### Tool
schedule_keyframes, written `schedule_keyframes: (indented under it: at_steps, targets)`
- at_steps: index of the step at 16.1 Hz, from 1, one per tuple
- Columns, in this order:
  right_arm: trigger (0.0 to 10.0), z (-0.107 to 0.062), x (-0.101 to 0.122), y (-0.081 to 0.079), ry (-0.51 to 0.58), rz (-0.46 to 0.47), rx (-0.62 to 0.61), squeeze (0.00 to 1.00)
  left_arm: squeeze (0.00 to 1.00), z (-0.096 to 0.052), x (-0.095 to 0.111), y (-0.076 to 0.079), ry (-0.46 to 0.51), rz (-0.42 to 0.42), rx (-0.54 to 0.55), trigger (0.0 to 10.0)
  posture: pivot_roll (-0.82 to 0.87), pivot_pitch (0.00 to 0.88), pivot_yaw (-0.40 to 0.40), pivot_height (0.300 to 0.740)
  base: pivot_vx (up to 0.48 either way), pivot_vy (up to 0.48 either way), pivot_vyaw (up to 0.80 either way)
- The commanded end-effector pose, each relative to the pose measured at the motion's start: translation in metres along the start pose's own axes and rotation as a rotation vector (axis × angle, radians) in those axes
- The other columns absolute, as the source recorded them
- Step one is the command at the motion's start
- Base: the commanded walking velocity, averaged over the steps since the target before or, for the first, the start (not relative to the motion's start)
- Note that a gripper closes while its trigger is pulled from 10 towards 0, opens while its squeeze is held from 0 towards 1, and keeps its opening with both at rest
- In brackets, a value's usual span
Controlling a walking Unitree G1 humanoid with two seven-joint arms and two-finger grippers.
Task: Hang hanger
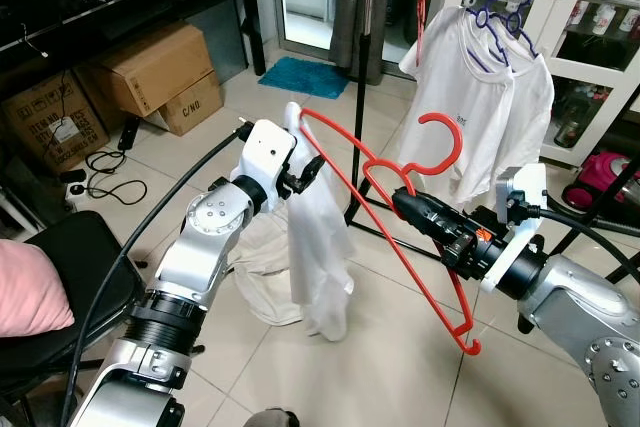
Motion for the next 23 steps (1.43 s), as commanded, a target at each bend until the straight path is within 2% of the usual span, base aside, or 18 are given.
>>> schedule_keyframes:
  at_steps: [1, 5, 10, 13, 18, 23]
  targets:
    - [10.0, 0.0, 0.012, -0.004, 0.043, -0.022, 0.009, 0.0, 0.0, 0.003, 0.002, -0.003, -0.009, 0.016, 0.015, 0.0, 0.02, 0.044, 0.091, 0.74, 0.0, 0.0, 0.0]
    - [10.0, -0.001, 0.015, -0.003, 0.052, -0.027, 0.006, 0.0, 0.0, 0.004, -0.006, -0.009, -0.036, -0.011, 0.03, 0.0, 0.01, 0.041, 0.093, 0.74, 0.0, 0.0, 0.0]
    - [10.0, -0.002, 0.019, -0.002, 0.061, -0.035, 0.001, 0.0, 0.0, 0.005, -0.008, -0.01, -0.042, -0.007, 0.025, 0.0, 0.01, 0.027, 0.094, 0.74, 0.0, 0.0, 0.0]
    - [10.0, -0.003, 0.021, -0.002, 0.065, -0.042, 0.005, 0.0, 0.0, 0.005, -0.013, -0.016, -0.063, -0.001, 0.026, 0.0, 0.0, 0.021, 0.095, 0.74, 0.0, 0.0, 0.0]
    - [10.0, -0.004, 0.021, -0.002, 0.065, -0.044, 0.002, 0.0, 0.0, 0.006, -0.009, -0.016, -0.049, 0.001, -0.001, 0.0, 0.0, 0.013, 0.1, 0.74, 0.0, 0.0, 0.0]
    - [10.0, -0.004, 0.018, -0.002, 0.059, -0.039, -0.005, 0.0, 0.0, 0.004, 0.003, -0.014, -0.008, 0.012, -0.039, 0.0, 0.01, 0.016, 0.104, 0.74, 0.0, 0.0, 0.0]
Point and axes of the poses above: a point about 5 cm out from each wrist's last joint towards the gripper, its own z axis pointing out of the wrist towards the gripper, its own x axis along the axis of the wrist's last joint, y = z × x, the point moved 6 cm from there along z, pointing out of the wrist towards the gripper, and after that the axes turned 12 degrees about -z, right-handed, at the moved point
